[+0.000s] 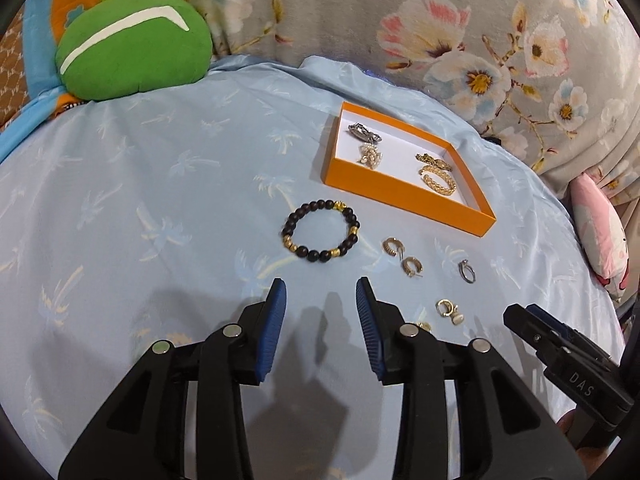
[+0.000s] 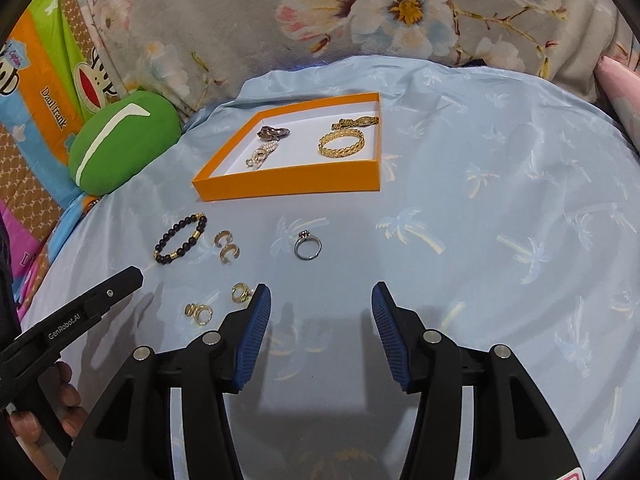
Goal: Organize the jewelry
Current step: 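Grasp the silver ring with the right tool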
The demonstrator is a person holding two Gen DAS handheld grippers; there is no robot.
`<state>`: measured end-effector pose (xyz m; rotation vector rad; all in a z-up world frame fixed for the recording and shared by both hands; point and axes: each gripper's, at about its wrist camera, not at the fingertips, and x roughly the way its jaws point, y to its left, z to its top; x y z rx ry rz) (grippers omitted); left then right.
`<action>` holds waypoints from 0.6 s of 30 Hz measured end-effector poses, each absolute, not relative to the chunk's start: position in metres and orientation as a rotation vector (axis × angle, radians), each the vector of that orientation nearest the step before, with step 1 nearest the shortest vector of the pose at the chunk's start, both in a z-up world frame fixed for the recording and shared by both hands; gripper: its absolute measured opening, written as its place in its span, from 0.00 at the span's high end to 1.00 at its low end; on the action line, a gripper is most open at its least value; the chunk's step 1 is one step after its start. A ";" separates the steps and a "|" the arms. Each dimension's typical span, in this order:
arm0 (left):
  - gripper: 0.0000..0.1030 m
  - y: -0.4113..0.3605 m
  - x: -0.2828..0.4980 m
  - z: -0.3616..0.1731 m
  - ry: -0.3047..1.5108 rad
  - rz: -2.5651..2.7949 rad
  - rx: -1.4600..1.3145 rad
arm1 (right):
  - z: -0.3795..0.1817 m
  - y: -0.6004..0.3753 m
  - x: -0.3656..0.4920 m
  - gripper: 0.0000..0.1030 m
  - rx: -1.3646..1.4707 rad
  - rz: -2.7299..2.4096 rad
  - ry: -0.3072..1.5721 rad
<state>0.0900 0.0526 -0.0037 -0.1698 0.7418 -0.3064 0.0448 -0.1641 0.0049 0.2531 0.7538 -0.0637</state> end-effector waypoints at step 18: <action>0.63 0.059 0.104 -0.012 0.801 -0.288 -0.219 | -0.005 -0.162 0.096 0.51 0.247 -0.094 0.841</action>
